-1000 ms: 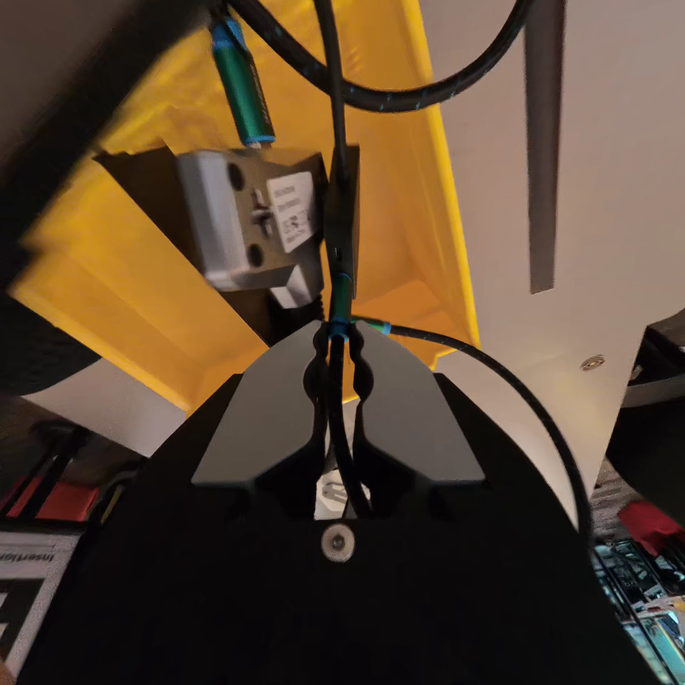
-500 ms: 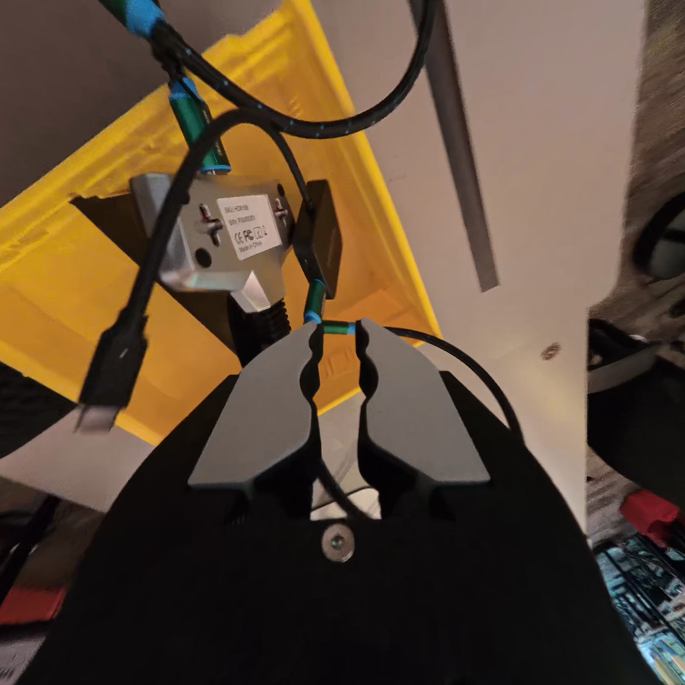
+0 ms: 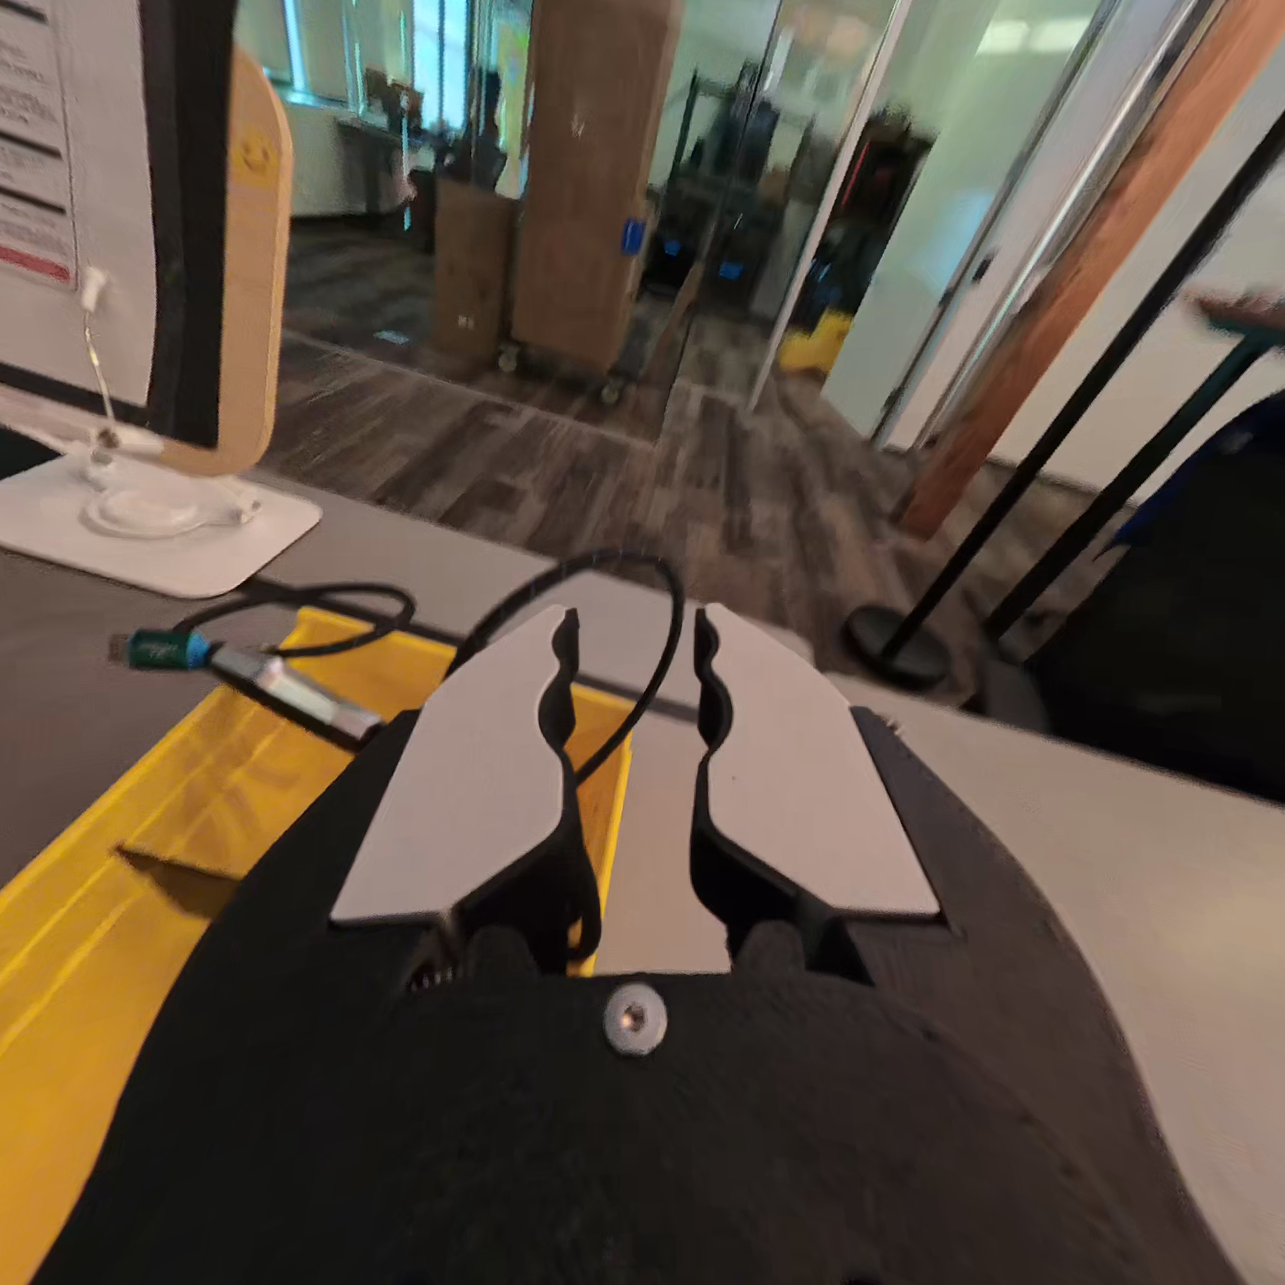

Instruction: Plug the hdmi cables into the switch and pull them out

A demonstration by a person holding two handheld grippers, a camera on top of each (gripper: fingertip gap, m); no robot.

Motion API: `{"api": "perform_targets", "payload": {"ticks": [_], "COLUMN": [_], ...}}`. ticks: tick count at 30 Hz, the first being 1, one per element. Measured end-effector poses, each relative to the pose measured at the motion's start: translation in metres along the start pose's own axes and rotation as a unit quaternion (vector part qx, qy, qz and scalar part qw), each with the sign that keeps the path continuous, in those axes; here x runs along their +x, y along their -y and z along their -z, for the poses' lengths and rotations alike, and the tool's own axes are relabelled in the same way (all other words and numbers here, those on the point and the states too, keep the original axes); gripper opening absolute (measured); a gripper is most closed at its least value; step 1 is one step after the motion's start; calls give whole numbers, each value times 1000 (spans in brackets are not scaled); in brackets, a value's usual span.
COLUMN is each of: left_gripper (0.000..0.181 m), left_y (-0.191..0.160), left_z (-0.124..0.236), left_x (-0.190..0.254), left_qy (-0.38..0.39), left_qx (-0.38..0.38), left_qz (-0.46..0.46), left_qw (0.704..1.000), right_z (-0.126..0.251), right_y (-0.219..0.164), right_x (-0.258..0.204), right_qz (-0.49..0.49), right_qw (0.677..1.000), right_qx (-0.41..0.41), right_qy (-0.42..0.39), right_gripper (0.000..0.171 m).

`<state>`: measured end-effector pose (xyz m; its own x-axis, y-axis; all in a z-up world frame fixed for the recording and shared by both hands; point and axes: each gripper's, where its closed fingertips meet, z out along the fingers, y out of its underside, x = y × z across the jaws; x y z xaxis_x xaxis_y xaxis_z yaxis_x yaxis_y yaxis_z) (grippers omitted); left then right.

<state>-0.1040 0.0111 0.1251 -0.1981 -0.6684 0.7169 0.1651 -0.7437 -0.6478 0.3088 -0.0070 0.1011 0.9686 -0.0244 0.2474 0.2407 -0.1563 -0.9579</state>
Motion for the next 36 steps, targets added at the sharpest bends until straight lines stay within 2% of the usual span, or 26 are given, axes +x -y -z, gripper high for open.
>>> {"api": "perform_targets", "payload": {"ticks": [2,5,8,10,13,14,16,18,19,23,27,34,36], "left_gripper": [20,20,20,22,30,36,46,53,55,62,59,28,10], "left_y": [3,8,19,34,62,63,54,45,40,11,-5,-43,-53], "left_z": [6,24,61,104,199,230,275,307,320,361,385,388,383], "left_x": [11,30,29,13,-21,-31,-50,-68,-78,-106,-122,-143,-146], "left_qy": [8,40,157,297,548,606,661,683,688,697,702,655,635], "left_qx": [-13,-42,-75,-81,-78,-84,-111,-130,-142,-198,-231,-279,-295], "left_qz": [-31,-103,-198,-253,-269,-244,-181,-133,-110,-18,17,103,124], "left_qw": [999,993,965,917,788,752,720,706,703,689,673,695,703], "right_z": [-3,8,31,42,48,48,47,44,42,39,38,38,39], "right_y": [-38,-103,-139,-149,-167,-176,-192,-201,-204,-214,-217,-214,-210], "right_x": [-6,-18,-28,-28,-35,-34,-36,-43,-45,-49,-49,-62,-75], "right_qz": [-39,-45,-56,-69,-107,-116,-139,-164,-168,-152,-128,-107,-106], "right_qw": [995,965,928,912,883,874,852,836,831,817,810,803,794], "right_qx": [-70,-232,-342,-385,-439,-457,-491,-505,-511,-539,-560,-569,-575], "right_qy": [62,117,135,121,125,121,121,139,142,136,120,141,164], "right_gripper": [34,46,53,53,54,53,44,22,18,10,8,8,9]}}
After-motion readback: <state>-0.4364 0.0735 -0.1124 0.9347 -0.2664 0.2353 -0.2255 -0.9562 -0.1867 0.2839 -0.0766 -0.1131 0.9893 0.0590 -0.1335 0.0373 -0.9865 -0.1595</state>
